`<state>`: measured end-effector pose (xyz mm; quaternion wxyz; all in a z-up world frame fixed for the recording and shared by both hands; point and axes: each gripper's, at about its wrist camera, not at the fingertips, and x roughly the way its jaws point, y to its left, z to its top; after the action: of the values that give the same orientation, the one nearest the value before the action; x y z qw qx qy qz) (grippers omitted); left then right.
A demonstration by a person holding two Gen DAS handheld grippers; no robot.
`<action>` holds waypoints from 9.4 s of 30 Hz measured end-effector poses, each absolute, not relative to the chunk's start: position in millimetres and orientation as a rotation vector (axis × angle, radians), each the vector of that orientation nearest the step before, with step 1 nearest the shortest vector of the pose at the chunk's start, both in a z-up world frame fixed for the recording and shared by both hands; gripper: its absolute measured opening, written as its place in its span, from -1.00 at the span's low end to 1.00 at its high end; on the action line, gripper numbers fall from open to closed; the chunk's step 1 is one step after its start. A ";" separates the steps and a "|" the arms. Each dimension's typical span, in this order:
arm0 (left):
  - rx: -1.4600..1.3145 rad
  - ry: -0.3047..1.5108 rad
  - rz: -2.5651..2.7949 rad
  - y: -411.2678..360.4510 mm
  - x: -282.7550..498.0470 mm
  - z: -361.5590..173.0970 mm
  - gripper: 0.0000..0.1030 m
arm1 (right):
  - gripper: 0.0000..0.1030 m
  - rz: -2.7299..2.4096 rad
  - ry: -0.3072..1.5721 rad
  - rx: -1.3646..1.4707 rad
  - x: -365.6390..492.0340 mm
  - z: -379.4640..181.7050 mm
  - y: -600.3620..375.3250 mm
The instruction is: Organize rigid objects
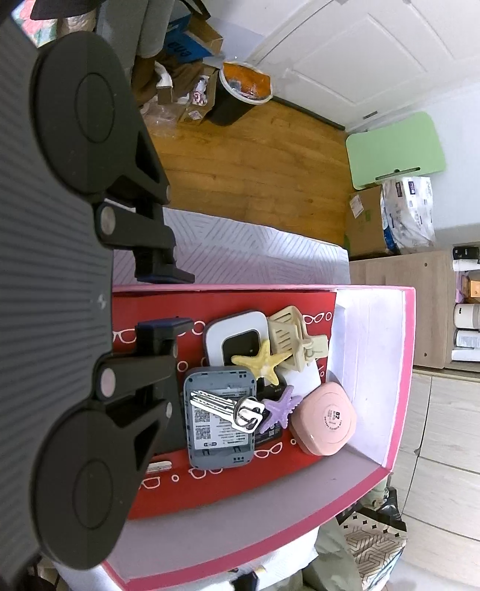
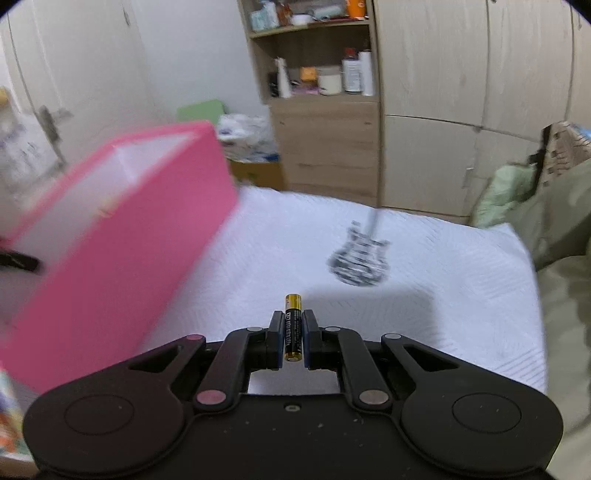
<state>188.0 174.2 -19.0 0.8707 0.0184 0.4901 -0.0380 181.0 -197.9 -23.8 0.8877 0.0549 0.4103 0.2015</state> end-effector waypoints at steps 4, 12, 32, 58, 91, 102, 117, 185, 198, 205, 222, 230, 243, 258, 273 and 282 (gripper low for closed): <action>0.019 1.031 -0.078 178.0 190.4 -18.5 -0.74 | -0.77 0.574 0.713 0.096 167.7 21.8 -169.2; 0.038 1.032 -0.102 183.4 194.4 -10.7 -0.89 | -0.77 0.774 0.682 -0.114 189.5 51.0 -87.2; 0.048 1.019 -0.118 183.8 190.4 -10.7 -0.91 | -0.72 0.670 0.871 -0.446 242.6 7.2 -18.0; 0.022 0.990 -0.129 188.3 186.0 -12.2 -0.89 | -0.51 0.237 0.979 0.305 171.4 -23.8 -254.4; -0.017 0.968 -0.202 200.5 185.4 -13.8 -0.81 | -0.77 0.046 0.907 0.148 176.9 -67.8 -225.0; -0.024 0.966 -0.207 202.3 185.8 -13.6 -0.80 | -0.76 0.075 0.910 0.155 171.7 -67.7 -213.8; 0.007 0.947 -0.195 201.5 185.6 -12.9 -0.74 | -0.76 0.361 0.784 0.231 158.2 5.0 -182.0; 0.013 0.870 -0.103 182.2 148.7 18.6 -0.69 | -0.03 0.683 0.751 0.001 171.0 42.4 -62.8; 0.010 0.891 -0.153 149.2 106.3 63.7 0.49 | 0.89 0.353 0.731 0.074 133.5 72.9 -101.1; 0.042 0.989 -0.139 131.8 101.8 63.2 0.66 | 0.89 0.345 0.802 0.159 109.7 95.3 -129.9; -0.044 0.906 -0.177 94.0 68.5 58.8 0.78 | 0.89 0.173 0.815 0.144 75.2 100.6 -167.4; 0.012 0.913 -0.072 77.2 73.8 49.1 0.79 | 0.96 0.123 0.864 0.203 67.3 88.5 -174.9; 0.038 0.932 -0.076 61.6 59.5 50.5 0.80 | 0.96 0.059 0.882 0.150 53.5 87.9 -167.2; 0.030 0.938 -0.060 60.7 55.8 50.5 0.80 | 0.96 0.052 0.855 0.094 41.4 87.9 -161.1; 0.043 0.926 -0.013 55.0 52.7 51.8 0.98 | 0.96 0.052 0.845 0.068 38.1 85.1 -165.0; 0.045 0.927 -0.013 55.1 52.8 52.4 0.98 | 0.96 0.033 0.842 0.067 37.1 84.9 -167.1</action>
<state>52.8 55.1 52.4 0.8941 0.0215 0.4473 -0.0063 37.1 -167.1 84.9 0.9119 0.0323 0.4087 0.0161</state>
